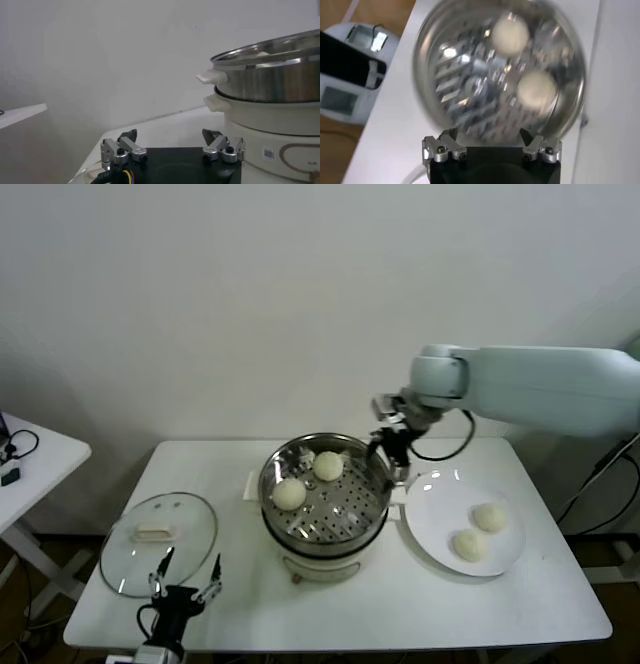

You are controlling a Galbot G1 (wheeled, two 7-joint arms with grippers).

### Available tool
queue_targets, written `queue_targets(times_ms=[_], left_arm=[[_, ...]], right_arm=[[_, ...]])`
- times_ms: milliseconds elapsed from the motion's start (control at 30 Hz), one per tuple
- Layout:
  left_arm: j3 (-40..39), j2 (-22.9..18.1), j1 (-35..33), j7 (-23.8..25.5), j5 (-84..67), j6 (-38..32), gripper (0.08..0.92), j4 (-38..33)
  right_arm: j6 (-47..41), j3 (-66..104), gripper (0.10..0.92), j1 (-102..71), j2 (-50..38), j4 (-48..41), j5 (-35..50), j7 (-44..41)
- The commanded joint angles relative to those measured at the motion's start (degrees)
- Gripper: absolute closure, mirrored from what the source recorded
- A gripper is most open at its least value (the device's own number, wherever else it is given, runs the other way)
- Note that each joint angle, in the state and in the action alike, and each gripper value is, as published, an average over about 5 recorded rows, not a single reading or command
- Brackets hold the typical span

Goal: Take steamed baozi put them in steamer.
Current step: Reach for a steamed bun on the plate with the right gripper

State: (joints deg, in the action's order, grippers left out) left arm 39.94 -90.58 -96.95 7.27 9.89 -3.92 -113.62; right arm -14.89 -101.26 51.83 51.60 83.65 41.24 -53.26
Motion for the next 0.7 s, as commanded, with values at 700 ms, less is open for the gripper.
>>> queue_targets(times_ms=[700], left_arm=[[-0.21,-0.53,0.09,0.01,0.84,0.08,0.177,1.14]], right_arm=[[0.48,14.03,0.203,-27.31,-22.49,-0.60,-26.18,2.56]])
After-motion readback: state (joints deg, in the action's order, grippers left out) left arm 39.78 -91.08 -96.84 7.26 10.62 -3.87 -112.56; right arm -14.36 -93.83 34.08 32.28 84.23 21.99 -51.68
